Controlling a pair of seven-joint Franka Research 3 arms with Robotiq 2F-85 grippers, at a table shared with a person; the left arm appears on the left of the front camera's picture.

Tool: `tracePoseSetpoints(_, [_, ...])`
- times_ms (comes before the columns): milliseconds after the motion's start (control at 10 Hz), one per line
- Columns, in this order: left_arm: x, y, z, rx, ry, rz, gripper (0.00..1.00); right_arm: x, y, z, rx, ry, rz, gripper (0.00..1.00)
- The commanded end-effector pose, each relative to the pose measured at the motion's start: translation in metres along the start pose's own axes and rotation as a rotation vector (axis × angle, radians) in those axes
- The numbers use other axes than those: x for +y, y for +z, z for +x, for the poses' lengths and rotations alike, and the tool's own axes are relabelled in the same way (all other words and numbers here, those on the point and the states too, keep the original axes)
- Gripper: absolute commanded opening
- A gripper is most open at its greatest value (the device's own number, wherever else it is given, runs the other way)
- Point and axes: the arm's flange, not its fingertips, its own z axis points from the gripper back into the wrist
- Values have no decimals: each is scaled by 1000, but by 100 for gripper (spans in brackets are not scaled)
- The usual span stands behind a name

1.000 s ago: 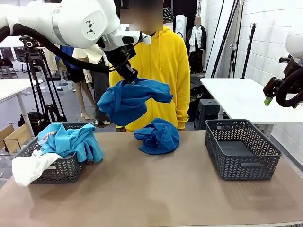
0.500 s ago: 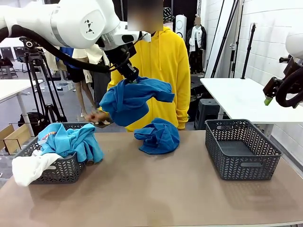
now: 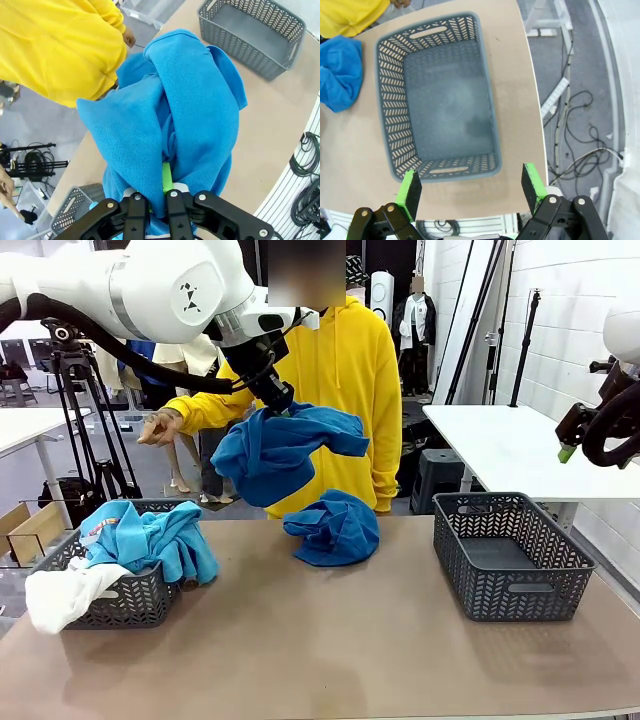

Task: Sort the tops and bottoms.
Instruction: Sort the clothes according to human instructions.

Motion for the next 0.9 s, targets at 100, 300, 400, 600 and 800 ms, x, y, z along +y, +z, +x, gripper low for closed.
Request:
tracePoseSetpoints(100, [0, 6, 1, 6, -10, 20, 0, 2, 0, -2, 5, -14, -22, 100])
tracePoseSetpoints(300, [0, 6, 1, 6, -10, 20, 0, 2, 0, -2, 5, -14, -22, 100])
tracePoseSetpoints(400, [0, 6, 1, 6, -10, 20, 0, 2, 0, -2, 5, -14, -22, 100])
tracePoseSetpoints(600, [0, 6, 1, 6, -10, 20, 0, 2, 0, -2, 5, -14, -22, 100])
tracePoseSetpoints(800, [0, 6, 1, 6, -10, 20, 0, 2, 0, -2, 5, -14, -22, 100])
